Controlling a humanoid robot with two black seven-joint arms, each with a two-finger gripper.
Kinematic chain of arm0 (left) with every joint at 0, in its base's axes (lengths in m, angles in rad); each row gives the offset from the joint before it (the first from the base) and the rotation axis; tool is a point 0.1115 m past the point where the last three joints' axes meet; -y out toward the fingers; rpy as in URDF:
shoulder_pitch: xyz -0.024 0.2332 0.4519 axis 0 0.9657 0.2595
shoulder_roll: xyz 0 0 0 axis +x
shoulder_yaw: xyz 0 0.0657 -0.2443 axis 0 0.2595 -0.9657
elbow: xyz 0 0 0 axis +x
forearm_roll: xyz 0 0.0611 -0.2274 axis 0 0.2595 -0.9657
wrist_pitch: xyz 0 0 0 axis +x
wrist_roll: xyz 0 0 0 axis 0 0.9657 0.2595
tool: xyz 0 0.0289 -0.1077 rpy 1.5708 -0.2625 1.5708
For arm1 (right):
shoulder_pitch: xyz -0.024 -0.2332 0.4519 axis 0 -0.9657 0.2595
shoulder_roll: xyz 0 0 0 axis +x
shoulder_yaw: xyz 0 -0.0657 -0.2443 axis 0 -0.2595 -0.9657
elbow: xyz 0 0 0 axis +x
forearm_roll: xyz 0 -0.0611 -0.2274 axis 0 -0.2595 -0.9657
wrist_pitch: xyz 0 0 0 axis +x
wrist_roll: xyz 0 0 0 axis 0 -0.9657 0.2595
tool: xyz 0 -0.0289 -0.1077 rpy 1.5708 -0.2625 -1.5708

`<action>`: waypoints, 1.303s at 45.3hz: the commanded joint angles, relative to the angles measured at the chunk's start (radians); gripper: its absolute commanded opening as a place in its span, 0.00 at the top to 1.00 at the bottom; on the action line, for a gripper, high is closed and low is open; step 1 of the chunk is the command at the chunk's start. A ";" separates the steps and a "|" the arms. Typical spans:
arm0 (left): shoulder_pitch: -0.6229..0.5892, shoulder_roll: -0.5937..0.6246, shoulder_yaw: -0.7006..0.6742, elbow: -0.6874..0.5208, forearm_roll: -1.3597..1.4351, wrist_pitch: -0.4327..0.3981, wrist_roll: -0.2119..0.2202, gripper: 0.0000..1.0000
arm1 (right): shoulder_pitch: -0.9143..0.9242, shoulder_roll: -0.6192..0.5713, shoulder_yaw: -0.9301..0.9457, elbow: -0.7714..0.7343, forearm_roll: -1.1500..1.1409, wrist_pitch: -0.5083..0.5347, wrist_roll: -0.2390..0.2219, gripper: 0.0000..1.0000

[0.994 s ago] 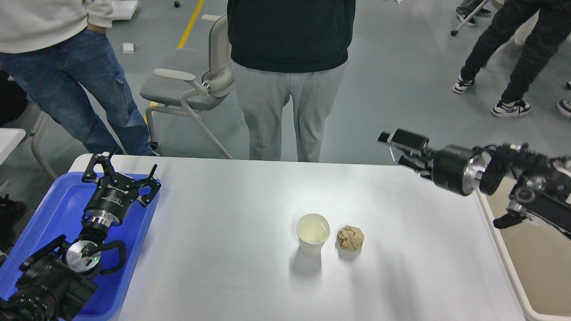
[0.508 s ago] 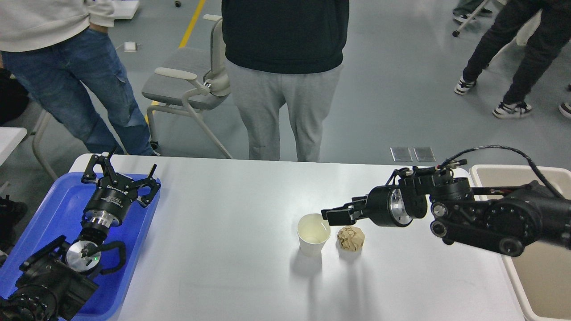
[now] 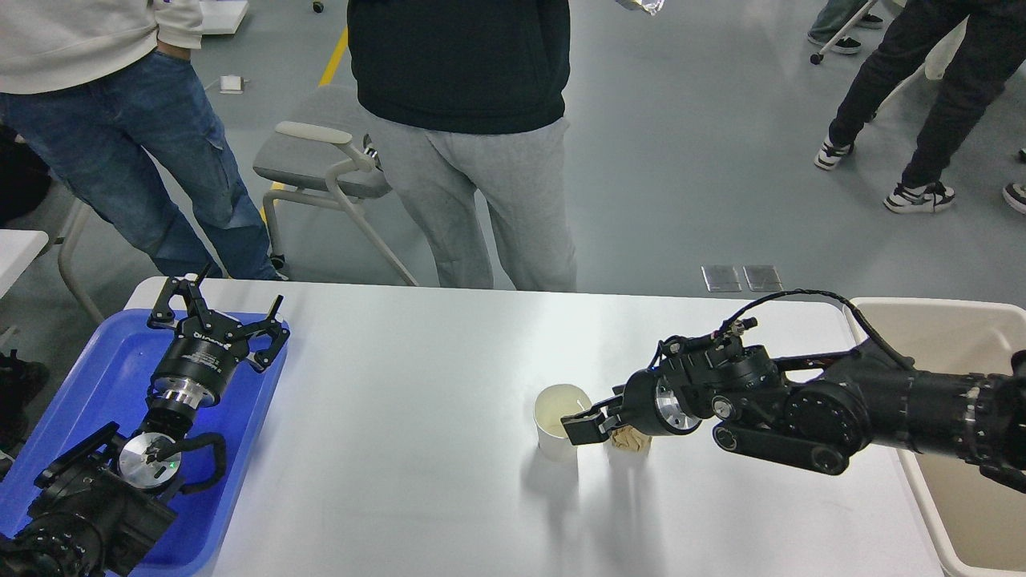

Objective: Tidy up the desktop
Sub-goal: 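Close the right gripper around the clear plastic cup, then lift the cup and carry it over the beige bin, releasing it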

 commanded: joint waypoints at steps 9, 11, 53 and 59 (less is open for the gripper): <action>0.000 0.000 0.000 0.000 -0.001 0.000 0.000 0.00 | -0.020 0.064 -0.027 -0.055 0.005 -0.045 0.003 1.00; 0.000 0.000 0.000 0.000 -0.001 0.000 0.000 0.00 | -0.017 0.072 -0.030 -0.055 0.005 -0.056 0.005 1.00; 0.000 0.000 0.000 -0.002 0.001 0.000 -0.001 0.00 | 0.235 -0.087 -0.032 0.090 0.150 0.073 0.016 1.00; 0.000 0.000 0.000 0.000 -0.001 0.000 -0.001 0.00 | 0.354 -0.178 -0.033 0.172 0.193 0.098 0.016 1.00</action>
